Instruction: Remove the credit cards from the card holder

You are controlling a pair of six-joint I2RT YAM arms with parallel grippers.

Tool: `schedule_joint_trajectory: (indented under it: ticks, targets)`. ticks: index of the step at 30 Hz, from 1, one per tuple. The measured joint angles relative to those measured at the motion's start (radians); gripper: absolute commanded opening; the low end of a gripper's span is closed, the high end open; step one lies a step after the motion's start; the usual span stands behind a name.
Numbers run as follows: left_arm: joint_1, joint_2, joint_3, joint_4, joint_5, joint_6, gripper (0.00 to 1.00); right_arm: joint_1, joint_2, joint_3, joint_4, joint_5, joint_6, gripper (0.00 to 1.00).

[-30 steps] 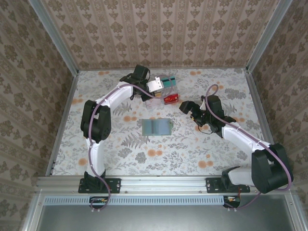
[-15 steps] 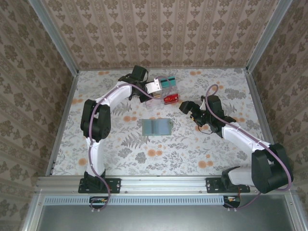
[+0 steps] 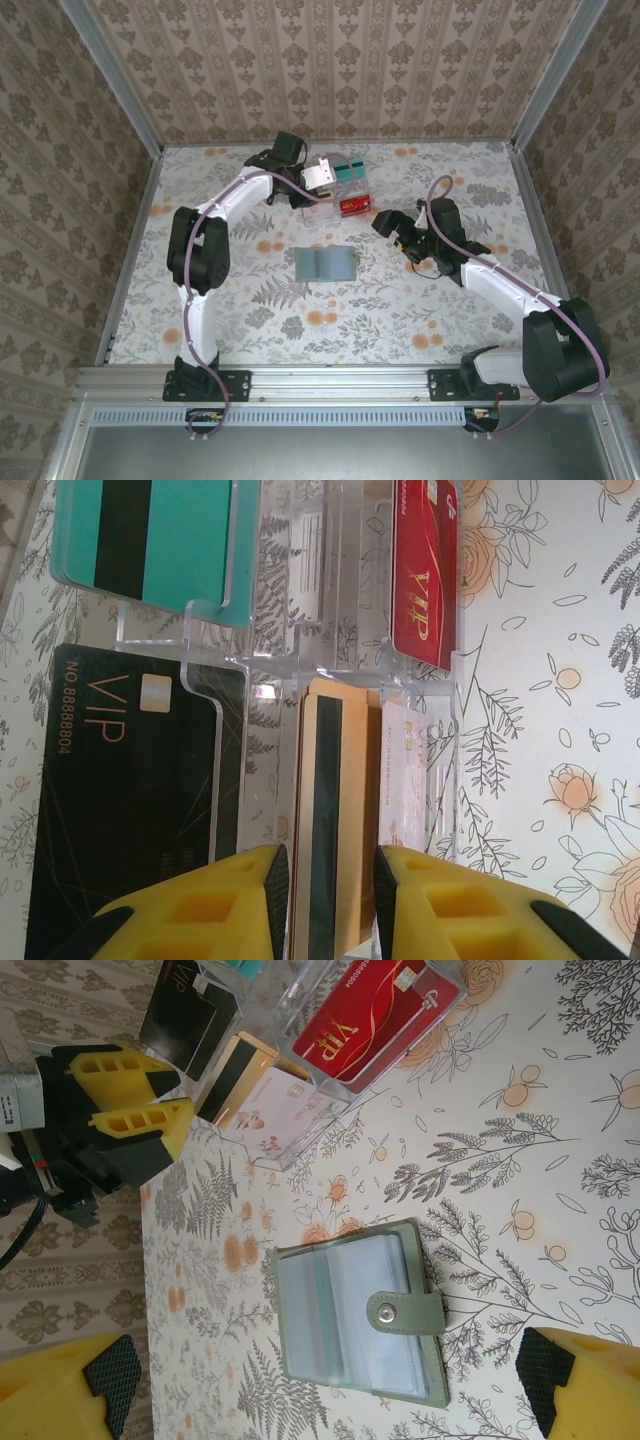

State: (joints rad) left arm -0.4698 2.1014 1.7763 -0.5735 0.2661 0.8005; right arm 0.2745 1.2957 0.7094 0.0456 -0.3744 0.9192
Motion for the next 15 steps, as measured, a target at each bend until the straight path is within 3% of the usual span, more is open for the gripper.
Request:
schedule_joint_trajectory:
  ticks: [4, 8, 15]
  targets:
    - [0.000, -0.014, -0.008, 0.035, -0.009, -0.067, 0.38, 0.006, 0.000, 0.001, -0.009, 0.004, -0.005, 1.00]
    - [0.019, -0.092, -0.060, 0.093, -0.045, -0.203, 0.58, 0.048, 0.010, 0.039, -0.087, 0.051, -0.035, 1.00]
    - [0.060, -0.368, -0.296, 0.244, -0.179, -0.482, 0.86, 0.250, 0.164, 0.243, -0.222, 0.185, -0.105, 0.94]
